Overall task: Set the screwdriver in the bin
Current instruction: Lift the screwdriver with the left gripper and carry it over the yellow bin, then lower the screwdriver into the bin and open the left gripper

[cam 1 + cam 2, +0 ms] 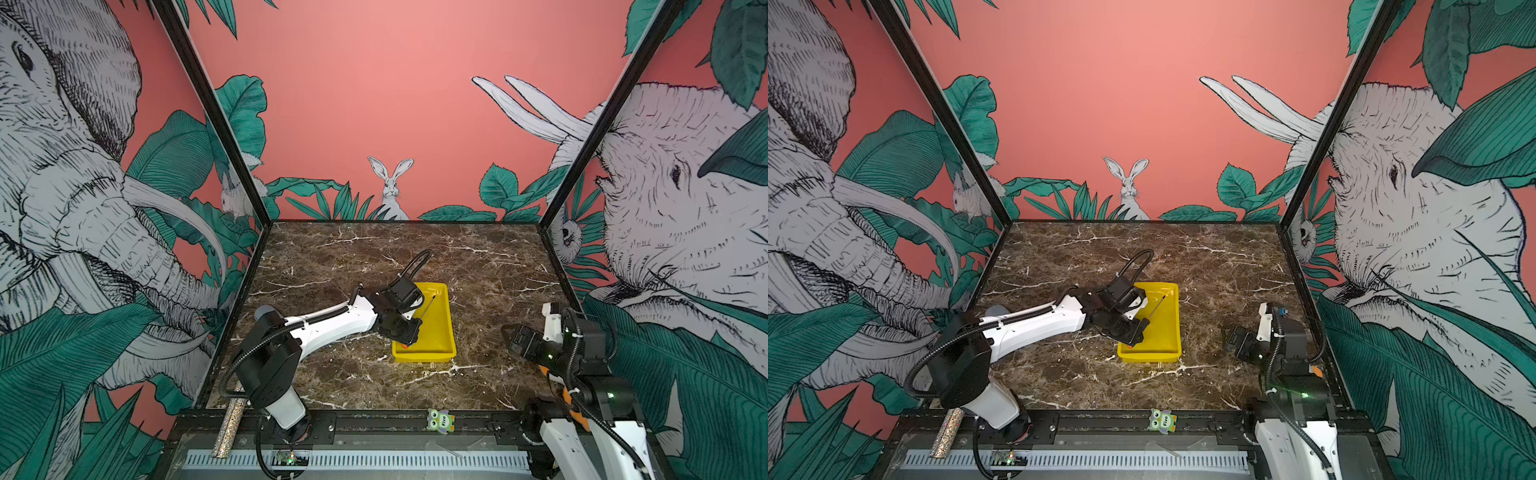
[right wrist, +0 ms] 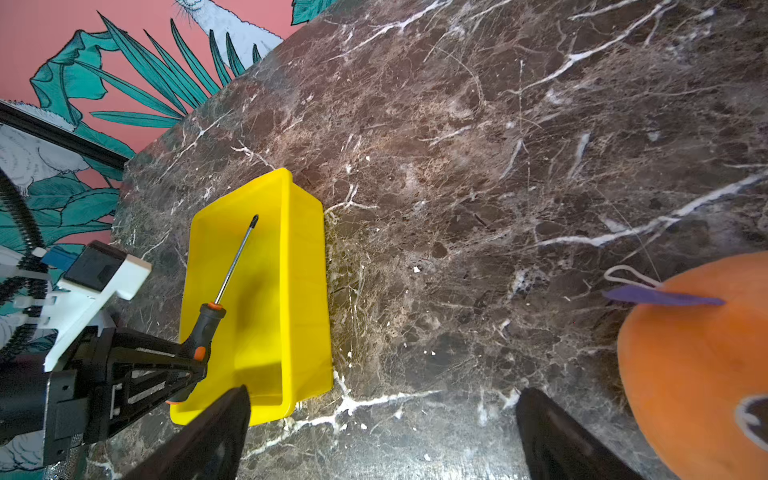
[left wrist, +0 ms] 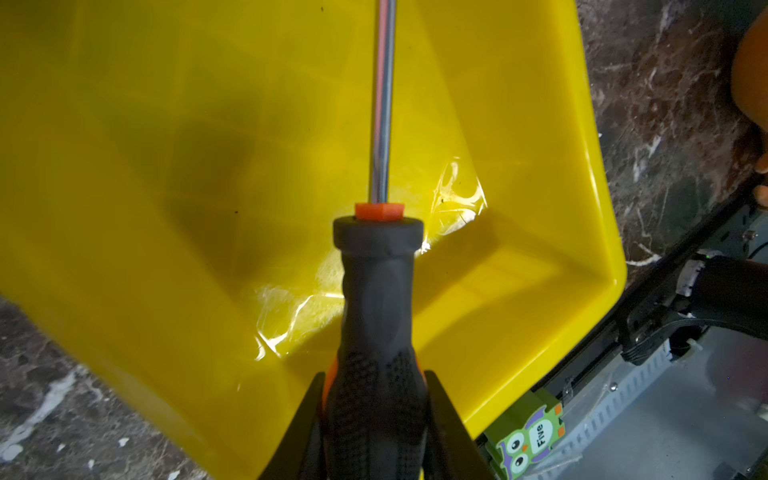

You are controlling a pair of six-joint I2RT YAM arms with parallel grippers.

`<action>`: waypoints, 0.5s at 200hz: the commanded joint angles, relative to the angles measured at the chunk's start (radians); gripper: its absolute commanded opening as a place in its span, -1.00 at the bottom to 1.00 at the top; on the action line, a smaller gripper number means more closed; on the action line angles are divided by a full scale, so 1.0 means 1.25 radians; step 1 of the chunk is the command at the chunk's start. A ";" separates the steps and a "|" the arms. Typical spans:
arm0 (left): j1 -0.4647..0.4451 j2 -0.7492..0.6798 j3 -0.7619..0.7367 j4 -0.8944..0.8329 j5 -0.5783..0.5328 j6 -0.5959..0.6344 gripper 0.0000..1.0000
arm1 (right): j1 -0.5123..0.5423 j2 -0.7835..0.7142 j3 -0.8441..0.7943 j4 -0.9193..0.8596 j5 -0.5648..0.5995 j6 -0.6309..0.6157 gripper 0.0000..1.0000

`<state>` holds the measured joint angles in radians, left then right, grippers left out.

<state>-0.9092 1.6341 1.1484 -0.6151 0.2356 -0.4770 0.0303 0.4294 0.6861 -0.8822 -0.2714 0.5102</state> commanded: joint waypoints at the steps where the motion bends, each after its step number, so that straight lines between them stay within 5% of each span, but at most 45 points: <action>1: -0.004 0.011 0.026 0.026 0.007 -0.044 -0.99 | 0.000 -0.006 0.003 -0.005 0.022 0.009 0.98; 100: -0.011 0.108 0.059 0.108 0.037 -0.161 -0.59 | 0.000 -0.028 0.003 -0.007 0.027 0.003 0.99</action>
<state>-0.9157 1.7580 1.1816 -0.5385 0.2584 -0.6167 0.0303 0.3923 0.6861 -0.8993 -0.2481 0.5121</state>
